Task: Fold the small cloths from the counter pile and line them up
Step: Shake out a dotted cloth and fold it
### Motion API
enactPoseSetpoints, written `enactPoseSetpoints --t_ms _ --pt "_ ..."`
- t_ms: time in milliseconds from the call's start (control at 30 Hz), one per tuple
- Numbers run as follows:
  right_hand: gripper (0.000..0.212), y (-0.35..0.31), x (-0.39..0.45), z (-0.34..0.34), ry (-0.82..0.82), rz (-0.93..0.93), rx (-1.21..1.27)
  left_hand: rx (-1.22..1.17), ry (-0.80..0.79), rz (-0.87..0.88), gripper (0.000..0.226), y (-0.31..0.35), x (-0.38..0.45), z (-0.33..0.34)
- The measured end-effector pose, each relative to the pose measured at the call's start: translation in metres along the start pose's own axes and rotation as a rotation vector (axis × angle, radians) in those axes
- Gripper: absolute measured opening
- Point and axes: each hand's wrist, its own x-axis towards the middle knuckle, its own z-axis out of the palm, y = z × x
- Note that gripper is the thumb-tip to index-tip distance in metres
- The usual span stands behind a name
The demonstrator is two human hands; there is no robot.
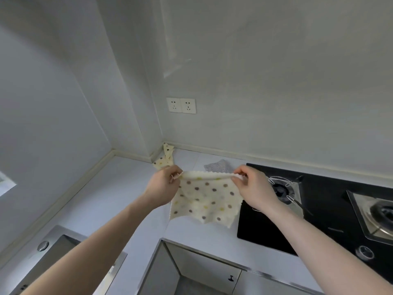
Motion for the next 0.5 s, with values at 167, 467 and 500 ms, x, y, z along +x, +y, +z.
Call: enactPoseSetpoints --t_ms 167,467,500 --pt "0.007 -0.015 0.009 -0.014 0.179 -0.091 0.093 -0.114 0.162 0.086 0.024 -0.002 0.023 -0.013" --pt "0.01 0.046 -0.034 0.056 -0.002 -0.025 0.064 -0.152 -0.088 0.123 0.016 -0.09 0.014 0.07" --pt "0.011 0.06 -0.04 0.071 -0.032 -0.007 0.072 -0.15 -0.134 0.105 0.016 -0.104 0.009 0.087"
